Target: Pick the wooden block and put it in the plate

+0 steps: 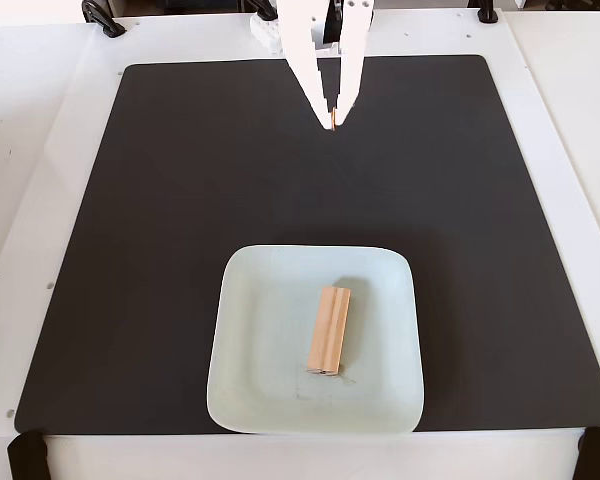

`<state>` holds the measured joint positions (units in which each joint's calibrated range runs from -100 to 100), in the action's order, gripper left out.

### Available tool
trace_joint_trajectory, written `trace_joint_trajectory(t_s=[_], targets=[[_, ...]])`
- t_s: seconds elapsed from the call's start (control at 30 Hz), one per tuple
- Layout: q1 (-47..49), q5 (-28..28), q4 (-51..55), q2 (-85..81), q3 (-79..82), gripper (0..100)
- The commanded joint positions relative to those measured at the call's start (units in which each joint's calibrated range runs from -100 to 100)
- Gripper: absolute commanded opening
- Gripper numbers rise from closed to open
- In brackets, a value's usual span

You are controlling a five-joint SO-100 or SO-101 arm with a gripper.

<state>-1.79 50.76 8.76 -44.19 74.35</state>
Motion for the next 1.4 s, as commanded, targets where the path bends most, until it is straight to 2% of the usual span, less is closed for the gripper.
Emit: trace_joint_trajectory(t_s=[0.0, 0.3, 0.47, 0.73, 1.0, 1.37], targets=[[2.35, -0.2, -0.5, -14.37, 9.99, 1], [4.47, -0.3, 2.07, -33.52, 25.29, 1], [7.27, -2.22, 17.27, -40.04, 25.29, 1], [13.1, -2.12, 51.74, -54.2, 25.11, 1], [14.66, -2.01, 69.59, -54.45, 25.11, 1], [14.55, -2.33, 69.85, -54.45, 25.11, 1]])
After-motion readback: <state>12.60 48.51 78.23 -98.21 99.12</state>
